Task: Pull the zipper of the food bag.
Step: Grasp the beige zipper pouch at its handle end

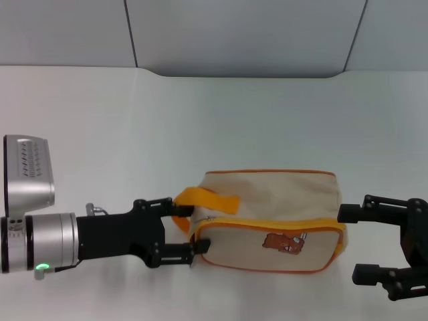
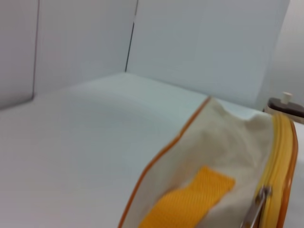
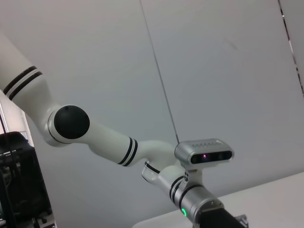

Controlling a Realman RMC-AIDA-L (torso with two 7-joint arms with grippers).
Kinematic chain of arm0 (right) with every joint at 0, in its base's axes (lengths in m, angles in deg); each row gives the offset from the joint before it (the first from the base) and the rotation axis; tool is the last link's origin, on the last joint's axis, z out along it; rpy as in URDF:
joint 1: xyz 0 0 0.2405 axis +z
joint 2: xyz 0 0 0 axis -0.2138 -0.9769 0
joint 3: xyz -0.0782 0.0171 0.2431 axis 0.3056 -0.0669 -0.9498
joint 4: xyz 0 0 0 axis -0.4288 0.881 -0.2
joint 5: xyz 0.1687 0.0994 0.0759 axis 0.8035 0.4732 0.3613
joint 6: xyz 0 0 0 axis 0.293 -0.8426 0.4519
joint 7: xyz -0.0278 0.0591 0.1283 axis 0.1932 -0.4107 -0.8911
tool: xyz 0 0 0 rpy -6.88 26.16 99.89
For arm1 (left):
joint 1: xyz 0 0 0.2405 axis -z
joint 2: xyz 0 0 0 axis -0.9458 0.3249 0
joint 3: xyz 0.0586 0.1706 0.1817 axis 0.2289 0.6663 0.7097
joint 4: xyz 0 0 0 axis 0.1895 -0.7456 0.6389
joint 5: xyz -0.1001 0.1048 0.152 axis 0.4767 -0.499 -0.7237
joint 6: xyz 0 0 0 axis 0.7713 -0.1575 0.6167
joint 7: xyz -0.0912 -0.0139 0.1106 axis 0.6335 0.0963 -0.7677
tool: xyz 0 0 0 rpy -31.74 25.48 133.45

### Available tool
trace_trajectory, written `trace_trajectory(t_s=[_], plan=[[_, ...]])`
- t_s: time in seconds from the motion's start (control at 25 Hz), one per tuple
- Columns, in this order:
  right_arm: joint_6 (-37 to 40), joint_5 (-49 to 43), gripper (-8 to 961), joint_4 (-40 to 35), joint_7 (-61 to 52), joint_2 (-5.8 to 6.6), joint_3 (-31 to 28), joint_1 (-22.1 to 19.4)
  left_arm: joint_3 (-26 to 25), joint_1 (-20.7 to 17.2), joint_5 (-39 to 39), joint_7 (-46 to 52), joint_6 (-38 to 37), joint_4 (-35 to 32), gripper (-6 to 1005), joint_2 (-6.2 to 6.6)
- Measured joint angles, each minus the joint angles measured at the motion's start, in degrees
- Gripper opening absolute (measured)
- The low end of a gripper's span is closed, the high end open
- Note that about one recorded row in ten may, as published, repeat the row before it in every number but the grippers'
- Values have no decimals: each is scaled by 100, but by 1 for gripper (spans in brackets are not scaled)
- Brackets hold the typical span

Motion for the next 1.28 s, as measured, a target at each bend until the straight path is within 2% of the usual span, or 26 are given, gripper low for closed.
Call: trace_trajectory(t_s=[0.4,0.48,0.76,0.96,1.28], plan=[[-1,14,825,0,0,0,-35,3,64,4,213,-368,-41,182,784,2],[-1,22,823,0,0,0,-40,3,41,16,218,-464,-36,275,663,3],[-30,41,816,0,0,-8,-47,15,15,32,277,-515,-27,364,429,-8],[-127,49,811,0,0,-23,-62,16,31,25,500,-569,-114,379,184,-6],[-206,66,802,-1,32,-47,-199,16,15,54,595,-630,-262,447,124,-4]])
